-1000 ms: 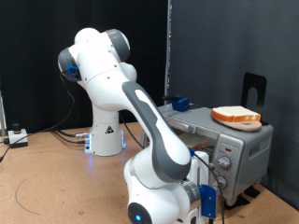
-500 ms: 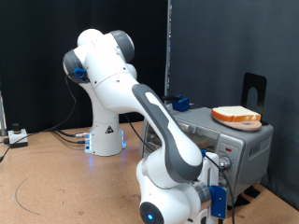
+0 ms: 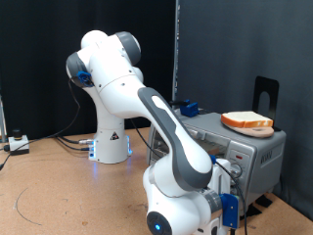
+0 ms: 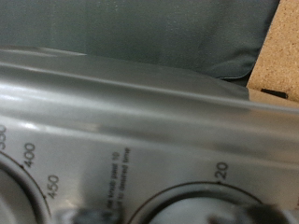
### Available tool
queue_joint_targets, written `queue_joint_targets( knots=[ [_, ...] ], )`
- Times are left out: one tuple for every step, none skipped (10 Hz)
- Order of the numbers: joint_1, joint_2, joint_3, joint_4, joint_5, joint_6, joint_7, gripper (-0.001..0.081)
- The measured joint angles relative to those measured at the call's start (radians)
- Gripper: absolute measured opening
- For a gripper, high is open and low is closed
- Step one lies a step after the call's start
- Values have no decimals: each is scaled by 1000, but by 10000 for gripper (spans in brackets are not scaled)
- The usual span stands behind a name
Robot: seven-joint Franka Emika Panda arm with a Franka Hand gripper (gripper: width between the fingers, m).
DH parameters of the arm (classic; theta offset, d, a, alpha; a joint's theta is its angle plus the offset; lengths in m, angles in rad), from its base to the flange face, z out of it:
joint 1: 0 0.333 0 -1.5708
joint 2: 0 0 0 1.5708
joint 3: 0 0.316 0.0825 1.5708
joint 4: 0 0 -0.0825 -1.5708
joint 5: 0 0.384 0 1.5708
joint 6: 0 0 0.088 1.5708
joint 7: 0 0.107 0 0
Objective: Make a piece of toast with the oven
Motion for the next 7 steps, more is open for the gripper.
queue_joint_targets(
  knots=[
    [2, 2, -4, 0, -1, 10, 0, 218],
    [2, 4, -4, 1, -1, 15, 0, 218],
    [2, 4, -4, 1, -1, 15, 3, 105],
    [2, 4, -4, 1, -1, 15, 8, 105],
    [2, 4, -4, 2, -2, 15, 13, 105],
    [2, 4, -5, 2, -2, 15, 29, 105],
    [3, 4, -5, 2, -4, 15, 52, 105]
  ],
)
